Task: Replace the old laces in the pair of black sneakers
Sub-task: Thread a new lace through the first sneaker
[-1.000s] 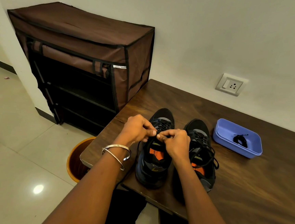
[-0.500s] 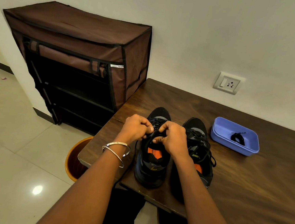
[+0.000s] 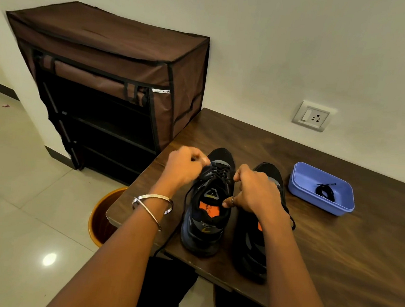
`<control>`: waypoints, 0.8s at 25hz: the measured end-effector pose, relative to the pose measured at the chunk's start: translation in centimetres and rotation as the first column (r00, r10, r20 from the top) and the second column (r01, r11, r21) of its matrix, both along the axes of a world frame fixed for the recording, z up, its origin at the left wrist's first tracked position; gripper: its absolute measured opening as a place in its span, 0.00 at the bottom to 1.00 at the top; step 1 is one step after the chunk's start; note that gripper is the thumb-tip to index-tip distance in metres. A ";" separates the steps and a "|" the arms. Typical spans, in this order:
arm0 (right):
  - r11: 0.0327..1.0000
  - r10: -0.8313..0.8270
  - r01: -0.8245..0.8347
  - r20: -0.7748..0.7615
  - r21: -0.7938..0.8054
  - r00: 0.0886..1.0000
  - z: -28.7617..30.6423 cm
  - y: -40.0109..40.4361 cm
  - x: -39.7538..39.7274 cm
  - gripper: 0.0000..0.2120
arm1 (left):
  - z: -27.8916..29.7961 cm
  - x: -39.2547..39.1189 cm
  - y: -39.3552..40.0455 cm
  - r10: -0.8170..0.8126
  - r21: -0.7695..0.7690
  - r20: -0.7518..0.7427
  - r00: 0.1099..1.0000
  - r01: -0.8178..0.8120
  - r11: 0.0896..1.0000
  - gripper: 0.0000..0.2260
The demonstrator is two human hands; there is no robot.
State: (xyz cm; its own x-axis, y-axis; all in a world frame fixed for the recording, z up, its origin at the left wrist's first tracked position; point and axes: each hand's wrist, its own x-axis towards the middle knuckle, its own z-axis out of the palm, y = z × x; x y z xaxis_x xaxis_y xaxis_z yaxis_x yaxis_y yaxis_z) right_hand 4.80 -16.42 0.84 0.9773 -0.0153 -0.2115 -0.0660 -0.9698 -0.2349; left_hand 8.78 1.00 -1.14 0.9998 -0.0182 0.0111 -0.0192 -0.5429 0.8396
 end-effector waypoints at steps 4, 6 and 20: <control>0.996 -0.052 0.053 0.019 -0.065 0.998 -0.8 0.0 -0.1 0.34 | -0.9 0.5 0.0 -0.150 0.307 -0.137 0.979 0.186 0.933 0.03; 0.994 -0.103 0.102 -0.003 -0.042 0.995 -1.0 -0.2 0.0 0.39 | -1.2 1.0 0.2 -0.092 0.379 -0.071 0.993 0.112 0.918 0.02; 0.988 -0.035 0.056 -0.143 0.145 0.989 -2.3 0.2 1.1 0.30 | -0.9 0.2 2.1 0.079 0.102 -0.131 0.988 -0.066 0.993 0.04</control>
